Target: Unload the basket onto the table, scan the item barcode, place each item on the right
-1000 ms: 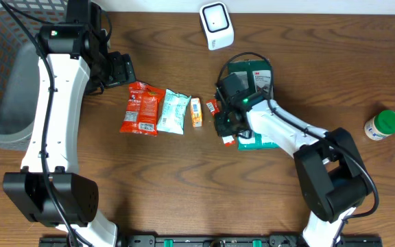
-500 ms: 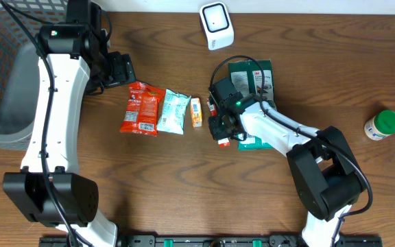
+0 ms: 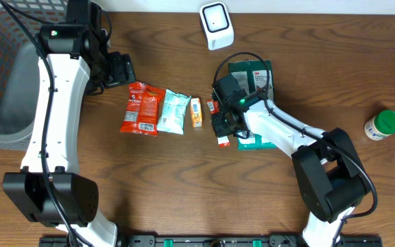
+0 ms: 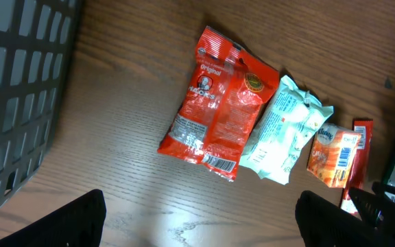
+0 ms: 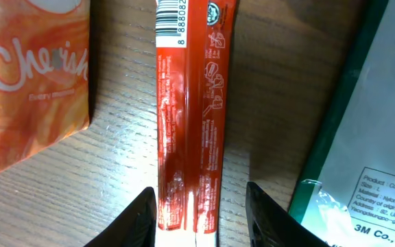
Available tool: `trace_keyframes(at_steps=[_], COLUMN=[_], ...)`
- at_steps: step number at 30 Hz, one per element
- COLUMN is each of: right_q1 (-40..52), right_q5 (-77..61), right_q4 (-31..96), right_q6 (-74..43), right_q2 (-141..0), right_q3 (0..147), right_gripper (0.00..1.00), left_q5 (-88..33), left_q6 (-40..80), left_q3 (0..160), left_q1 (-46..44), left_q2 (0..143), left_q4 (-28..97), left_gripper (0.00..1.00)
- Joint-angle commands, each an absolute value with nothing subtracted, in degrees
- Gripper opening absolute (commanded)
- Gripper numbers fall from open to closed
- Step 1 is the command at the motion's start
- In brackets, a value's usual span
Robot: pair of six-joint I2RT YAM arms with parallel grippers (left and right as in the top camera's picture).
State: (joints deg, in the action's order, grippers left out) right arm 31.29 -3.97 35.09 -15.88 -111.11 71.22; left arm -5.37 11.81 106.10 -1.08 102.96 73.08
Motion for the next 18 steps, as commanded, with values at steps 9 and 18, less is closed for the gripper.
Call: trace_keyframes(at_steps=[9,18], right_q1=[31.1,32.0], right_q5=[-2.6,-2.4], right_q4=[35.0,32.9], right_q6=[-16.3,-18.0], right_q2=[-109.8,-109.9], right_q3=[70.5,69.1], right_gripper=[0.34,0.3], left_q5=[-4.4,-4.4], left_q6=[11.7,11.7], left_q3=[106.1,106.1], left_q1=[-1.0,-1.0], left_q2=[103.1,103.1], left_q4=[73.2,73.2], left_gripper=[0.89,0.89])
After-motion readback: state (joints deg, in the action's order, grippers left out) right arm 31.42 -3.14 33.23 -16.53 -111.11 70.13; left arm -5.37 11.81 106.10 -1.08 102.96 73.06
